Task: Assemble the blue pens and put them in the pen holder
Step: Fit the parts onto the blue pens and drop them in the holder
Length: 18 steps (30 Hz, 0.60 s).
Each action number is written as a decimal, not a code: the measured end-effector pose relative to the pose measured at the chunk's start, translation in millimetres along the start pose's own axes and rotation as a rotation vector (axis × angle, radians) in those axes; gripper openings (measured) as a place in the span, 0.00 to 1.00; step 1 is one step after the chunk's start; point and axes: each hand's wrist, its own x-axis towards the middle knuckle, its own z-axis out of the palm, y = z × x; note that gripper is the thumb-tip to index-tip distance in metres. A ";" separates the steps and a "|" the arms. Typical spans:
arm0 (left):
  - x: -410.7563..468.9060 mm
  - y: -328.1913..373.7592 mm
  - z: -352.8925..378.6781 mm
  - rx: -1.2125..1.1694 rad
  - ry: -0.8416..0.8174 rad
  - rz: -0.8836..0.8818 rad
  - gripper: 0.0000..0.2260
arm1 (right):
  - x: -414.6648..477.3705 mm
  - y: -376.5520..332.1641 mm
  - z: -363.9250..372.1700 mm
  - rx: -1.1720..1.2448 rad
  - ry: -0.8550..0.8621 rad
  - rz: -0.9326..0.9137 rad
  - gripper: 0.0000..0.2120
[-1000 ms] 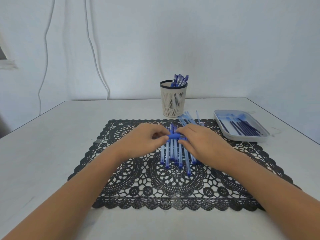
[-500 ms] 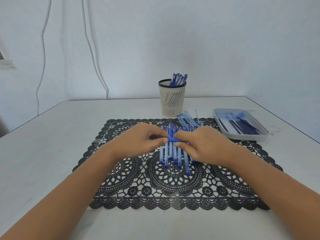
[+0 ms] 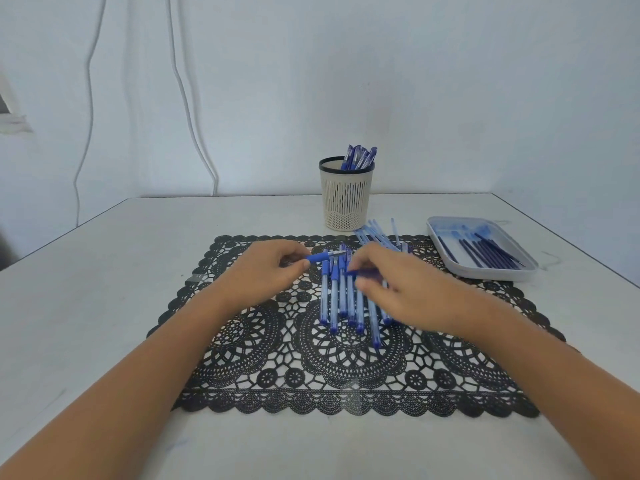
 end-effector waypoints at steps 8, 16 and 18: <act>1.6 0.5 0.2 -0.030 0.006 0.004 0.05 | 0.9 -9.8 26.0 -0.200 -0.193 -0.133 0.11; -0.3 7.1 0.0 -0.037 -0.005 0.051 0.04 | 3.5 0.3 8.1 0.071 0.102 0.088 0.09; -1.8 11.4 0.6 -0.054 -0.013 0.073 0.05 | 5.8 6.6 4.6 0.129 0.274 0.227 0.14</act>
